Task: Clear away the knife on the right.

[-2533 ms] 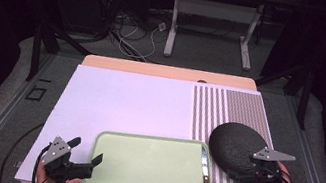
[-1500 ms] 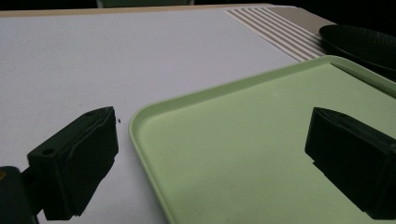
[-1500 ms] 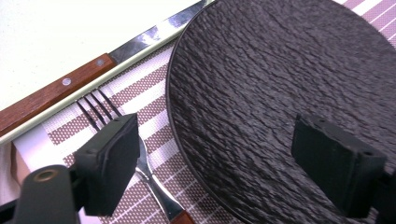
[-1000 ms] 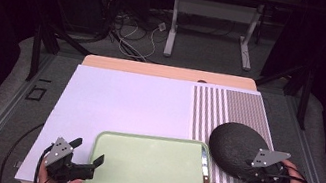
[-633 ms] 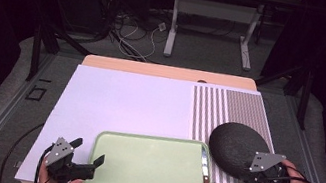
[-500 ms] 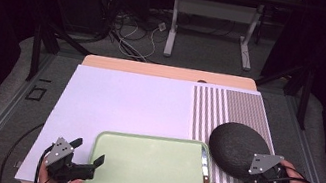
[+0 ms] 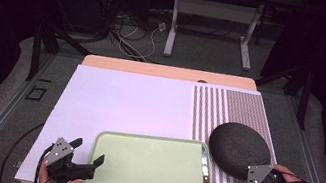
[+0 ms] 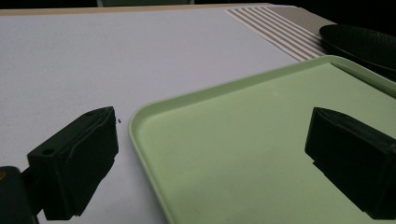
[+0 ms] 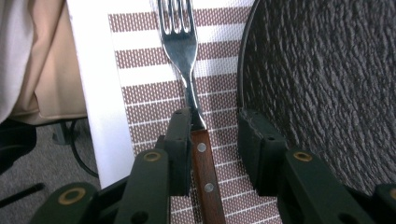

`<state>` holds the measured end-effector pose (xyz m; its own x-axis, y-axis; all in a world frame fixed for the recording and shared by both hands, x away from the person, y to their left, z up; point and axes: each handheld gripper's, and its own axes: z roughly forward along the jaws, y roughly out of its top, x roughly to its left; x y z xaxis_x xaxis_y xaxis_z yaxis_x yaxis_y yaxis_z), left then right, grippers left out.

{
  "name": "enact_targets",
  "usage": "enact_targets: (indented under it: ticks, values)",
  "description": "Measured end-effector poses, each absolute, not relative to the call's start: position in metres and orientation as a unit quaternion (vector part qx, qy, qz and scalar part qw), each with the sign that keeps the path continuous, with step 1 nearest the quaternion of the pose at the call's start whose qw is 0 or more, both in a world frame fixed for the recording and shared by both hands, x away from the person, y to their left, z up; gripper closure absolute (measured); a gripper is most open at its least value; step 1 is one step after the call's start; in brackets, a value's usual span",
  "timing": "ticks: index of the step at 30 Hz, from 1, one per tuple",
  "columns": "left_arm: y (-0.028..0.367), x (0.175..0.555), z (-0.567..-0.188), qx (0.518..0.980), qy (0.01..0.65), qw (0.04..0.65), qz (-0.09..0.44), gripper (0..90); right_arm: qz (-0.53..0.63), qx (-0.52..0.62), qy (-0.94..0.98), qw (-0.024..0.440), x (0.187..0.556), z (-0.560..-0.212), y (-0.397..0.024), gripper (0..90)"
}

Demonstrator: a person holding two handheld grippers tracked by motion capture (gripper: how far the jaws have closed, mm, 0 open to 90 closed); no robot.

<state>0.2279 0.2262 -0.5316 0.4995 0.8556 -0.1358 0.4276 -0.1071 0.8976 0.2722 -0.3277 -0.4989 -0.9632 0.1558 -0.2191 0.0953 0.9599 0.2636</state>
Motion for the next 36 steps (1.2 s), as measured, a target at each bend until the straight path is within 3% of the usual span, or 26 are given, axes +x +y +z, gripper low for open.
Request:
enact_targets:
  ticks: [36]
  values:
    - [0.225,0.229,-0.533,0.709,0.455,0.494,0.215,2.8,0.064,0.034,0.994,0.085,0.278,-0.523,-0.331,74.4]
